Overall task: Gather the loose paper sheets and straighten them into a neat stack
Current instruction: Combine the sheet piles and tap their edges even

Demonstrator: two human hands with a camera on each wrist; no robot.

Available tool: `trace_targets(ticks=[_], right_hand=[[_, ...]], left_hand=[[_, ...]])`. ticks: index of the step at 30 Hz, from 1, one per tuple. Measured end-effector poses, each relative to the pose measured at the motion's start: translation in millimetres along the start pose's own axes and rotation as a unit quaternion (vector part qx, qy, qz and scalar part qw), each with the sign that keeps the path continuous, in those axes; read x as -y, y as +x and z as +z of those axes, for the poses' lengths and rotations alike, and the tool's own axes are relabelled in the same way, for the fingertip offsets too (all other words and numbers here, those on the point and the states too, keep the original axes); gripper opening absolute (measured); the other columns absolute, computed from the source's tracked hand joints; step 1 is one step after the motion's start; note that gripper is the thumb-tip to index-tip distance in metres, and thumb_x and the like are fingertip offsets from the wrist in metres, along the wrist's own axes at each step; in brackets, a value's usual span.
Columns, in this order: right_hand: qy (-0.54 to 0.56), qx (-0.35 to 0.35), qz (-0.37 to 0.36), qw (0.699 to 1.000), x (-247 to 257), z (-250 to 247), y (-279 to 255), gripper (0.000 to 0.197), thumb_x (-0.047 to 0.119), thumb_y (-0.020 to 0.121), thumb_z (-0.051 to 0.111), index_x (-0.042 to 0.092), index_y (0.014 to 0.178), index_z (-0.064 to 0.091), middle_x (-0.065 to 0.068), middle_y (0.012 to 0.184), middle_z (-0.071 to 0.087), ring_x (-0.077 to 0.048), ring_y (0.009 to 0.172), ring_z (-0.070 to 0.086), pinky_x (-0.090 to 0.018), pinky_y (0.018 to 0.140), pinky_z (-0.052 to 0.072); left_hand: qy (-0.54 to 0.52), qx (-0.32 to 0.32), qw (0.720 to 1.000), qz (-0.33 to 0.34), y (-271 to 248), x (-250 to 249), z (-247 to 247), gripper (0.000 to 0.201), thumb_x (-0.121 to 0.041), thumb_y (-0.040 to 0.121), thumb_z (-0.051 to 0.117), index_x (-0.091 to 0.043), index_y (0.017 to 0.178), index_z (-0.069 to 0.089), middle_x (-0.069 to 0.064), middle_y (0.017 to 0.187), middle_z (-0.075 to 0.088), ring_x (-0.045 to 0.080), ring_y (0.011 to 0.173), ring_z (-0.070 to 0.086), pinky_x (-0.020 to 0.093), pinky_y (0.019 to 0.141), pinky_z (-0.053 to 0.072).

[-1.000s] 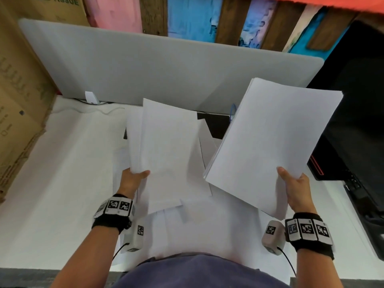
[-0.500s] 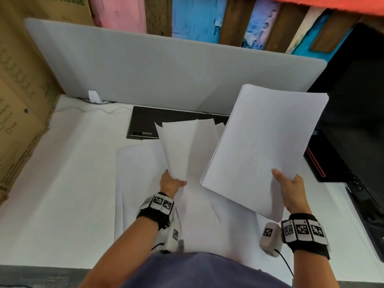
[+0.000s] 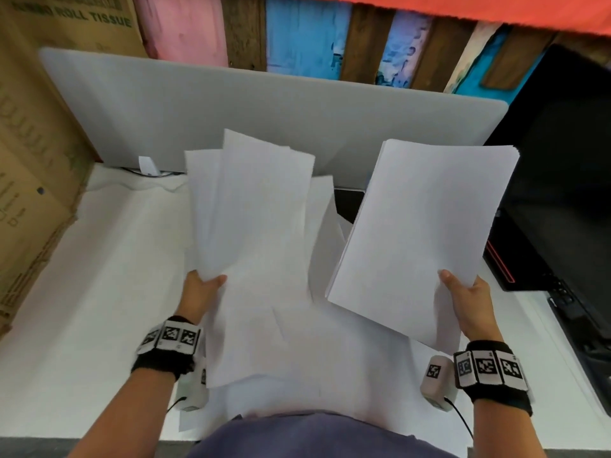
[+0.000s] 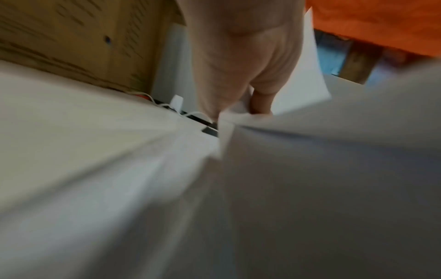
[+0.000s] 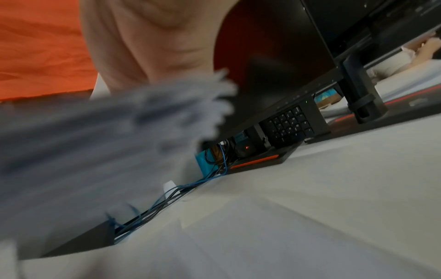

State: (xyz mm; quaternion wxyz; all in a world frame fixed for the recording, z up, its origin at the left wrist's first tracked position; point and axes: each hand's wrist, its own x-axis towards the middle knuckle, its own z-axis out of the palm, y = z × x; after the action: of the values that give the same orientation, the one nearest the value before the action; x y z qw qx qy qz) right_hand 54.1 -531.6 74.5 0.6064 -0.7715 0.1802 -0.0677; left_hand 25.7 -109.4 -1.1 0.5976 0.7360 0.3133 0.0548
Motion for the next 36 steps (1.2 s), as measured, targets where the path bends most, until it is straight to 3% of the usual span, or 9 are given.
trace_targets(ticks=[3,5,8,12,22,25,28,31,36], right_hand=[[-0.020,-0.032,-0.012,0.999,-1,-6,5,0.025,0.015,0.090,0.056,0.004,0.113,0.058,-0.011,0.097,0.061,-0.026,0.088,0.057,-0.028,0.067,0.043],[-0.034,-0.062,-0.022,0.997,-3,-7,10,0.028,0.013,0.091,0.055,0.001,0.116,0.057,-0.013,0.103,0.060,-0.025,0.094,0.055,-0.032,0.078,0.041],[-0.066,-0.112,-0.028,0.991,-3,-11,17,0.028,0.012,0.091,0.054,-0.001,0.116,0.058,-0.019,0.111,0.063,-0.032,0.099,0.059,-0.033,0.082,0.041],[-0.083,-0.136,-0.038,0.986,0,-13,17,0.027,0.011,0.091,0.054,-0.002,0.114,0.060,-0.021,0.113,0.063,-0.034,0.103,0.060,-0.031,0.083,0.041],[-0.058,-0.130,-0.040,0.989,8,-2,12,0.029,0.010,0.091,0.054,0.000,0.118,0.058,-0.020,0.115,0.061,-0.024,0.096,0.055,-0.032,0.084,0.041],[-0.071,-0.124,-0.037,0.989,12,2,13,0.028,0.011,0.091,0.054,-0.001,0.115,0.059,-0.020,0.112,0.062,-0.025,0.094,0.056,-0.032,0.082,0.041],[-0.079,-0.110,-0.037,0.990,14,6,14,0.027,0.012,0.091,0.054,0.000,0.115,0.059,-0.018,0.107,0.062,-0.025,0.092,0.055,-0.034,0.083,0.043],[-0.083,-0.095,-0.036,0.991,15,11,14,0.028,0.011,0.091,0.054,-0.001,0.115,0.058,-0.013,0.099,0.059,-0.024,0.089,0.054,-0.034,0.080,0.043],[-0.108,-0.082,-0.031,0.990,10,13,13,0.026,0.013,0.090,0.055,-0.002,0.111,0.060,-0.015,0.095,0.061,-0.026,0.084,0.055,-0.032,0.074,0.040]], left_hand=[[-0.032,-0.029,0.999,0.016,4,-8,-26,0.032,0.006,0.082,0.060,0.017,0.112,0.054,0.018,0.103,0.056,0.011,0.069,0.061,0.005,0.052,0.046],[-0.041,-0.046,0.998,0.019,8,-10,-38,0.030,0.005,0.083,0.060,0.016,0.110,0.054,0.017,0.103,0.056,0.002,0.060,0.060,0.002,0.044,0.041],[-0.052,-0.071,0.996,0.022,14,-12,-56,0.035,0.002,0.083,0.061,0.016,0.114,0.053,0.026,0.113,0.058,0.021,0.091,0.055,0.010,0.056,0.048],[-0.055,-0.071,0.995,0.037,11,-24,-63,0.038,0.001,0.084,0.060,0.013,0.119,0.051,0.027,0.121,0.056,0.023,0.099,0.051,0.030,0.086,0.039],[-0.054,-0.085,0.992,0.076,6,-53,-43,0.032,0.000,0.085,0.058,0.014,0.114,0.054,0.028,0.116,0.059,0.023,0.094,0.053,0.027,0.078,0.044],[-0.024,-0.078,0.994,0.077,10,-56,-33,0.029,-0.002,0.084,0.061,0.014,0.109,0.057,0.031,0.113,0.061,0.025,0.090,0.056,0.018,0.063,0.047],[0.023,-0.026,0.997,0.063,7,-53,-15,0.030,-0.004,0.084,0.062,0.012,0.109,0.058,0.030,0.111,0.062,0.031,0.091,0.061,0.028,0.071,0.047],[0.000,0.028,0.999,0.032,-2,-44,1,0.031,-0.002,0.086,0.060,0.009,0.115,0.056,0.026,0.116,0.060,0.023,0.083,0.057,0.024,0.063,0.049],[-0.041,0.037,0.998,-0.020,-9,-22,8,0.036,-0.007,0.090,0.056,0.008,0.122,0.050,0.020,0.118,0.057,0.030,0.110,0.054,0.030,0.088,0.038]])
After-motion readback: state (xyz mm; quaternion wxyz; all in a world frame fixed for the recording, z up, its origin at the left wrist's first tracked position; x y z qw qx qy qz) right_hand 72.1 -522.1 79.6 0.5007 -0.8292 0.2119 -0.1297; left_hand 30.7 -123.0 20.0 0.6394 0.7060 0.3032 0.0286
